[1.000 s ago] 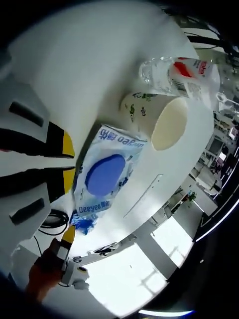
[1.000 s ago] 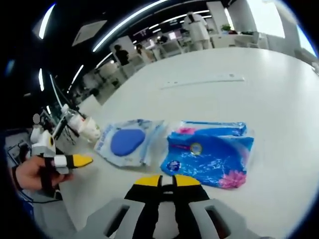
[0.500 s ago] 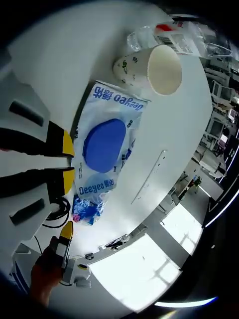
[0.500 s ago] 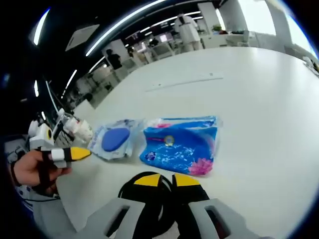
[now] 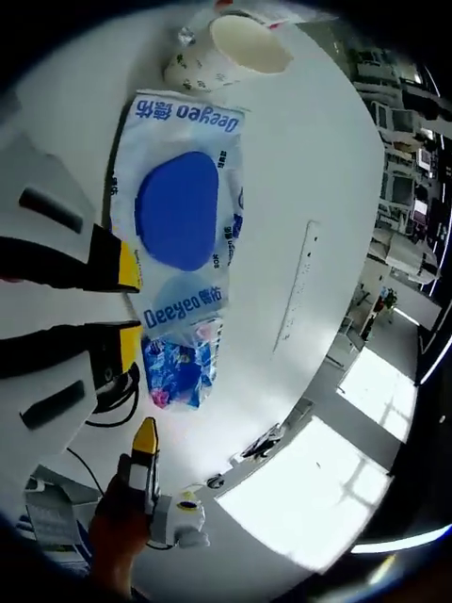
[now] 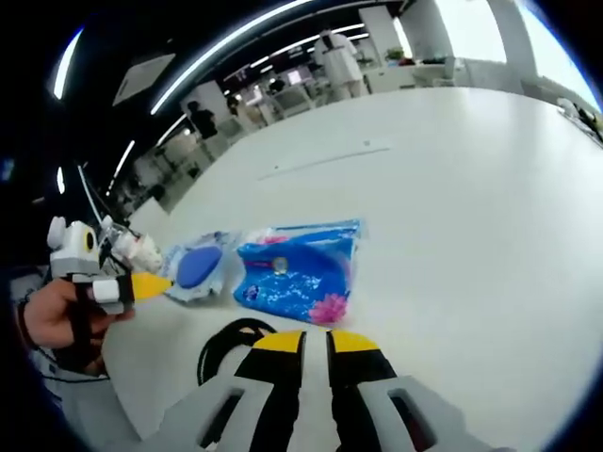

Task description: Arrange the tabletop items into an orderly group along one side of the table until the central work area is clear of visible clutter.

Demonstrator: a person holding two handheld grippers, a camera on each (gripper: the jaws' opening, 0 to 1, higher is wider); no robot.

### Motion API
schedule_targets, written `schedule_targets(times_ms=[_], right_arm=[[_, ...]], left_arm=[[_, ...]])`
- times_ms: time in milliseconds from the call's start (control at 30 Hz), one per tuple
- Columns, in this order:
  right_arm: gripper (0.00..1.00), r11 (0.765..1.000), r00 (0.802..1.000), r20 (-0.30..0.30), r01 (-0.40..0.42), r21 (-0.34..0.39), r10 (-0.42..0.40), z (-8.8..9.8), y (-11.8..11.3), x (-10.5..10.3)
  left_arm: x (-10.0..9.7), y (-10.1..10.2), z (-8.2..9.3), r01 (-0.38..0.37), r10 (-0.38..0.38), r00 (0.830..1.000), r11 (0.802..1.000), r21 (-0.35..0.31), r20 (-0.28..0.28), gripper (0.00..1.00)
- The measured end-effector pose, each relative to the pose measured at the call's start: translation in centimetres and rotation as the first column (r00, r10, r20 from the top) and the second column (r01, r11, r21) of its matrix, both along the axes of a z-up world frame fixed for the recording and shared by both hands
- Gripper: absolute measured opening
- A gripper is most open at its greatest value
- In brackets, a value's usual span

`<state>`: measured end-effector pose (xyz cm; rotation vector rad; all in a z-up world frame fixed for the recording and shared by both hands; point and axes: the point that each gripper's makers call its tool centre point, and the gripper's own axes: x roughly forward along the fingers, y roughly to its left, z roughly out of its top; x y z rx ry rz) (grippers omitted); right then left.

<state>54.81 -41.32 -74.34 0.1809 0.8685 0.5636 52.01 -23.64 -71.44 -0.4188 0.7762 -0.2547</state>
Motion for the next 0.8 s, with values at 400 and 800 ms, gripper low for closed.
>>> schedule_targets(times_ms=[400, 800], right_arm=[[0.1, 0.999, 0.999, -0.005, 0.049, 0.011, -0.049, 0.0, -1.3, 1.7], [0.12, 0.999, 0.999, -0.015, 0.05, 0.009, -0.05, -0.8, -0.7, 4.0]], left_arm=[[3.6, -3.0, 0.6, 0.075, -0.078, 0.996, 0.995, 0.072, 0.042, 0.11], [5.5, -3.9, -0.5, 0.136, -0.14, 0.99, 0.981, 0.138, 0.02, 0.12]])
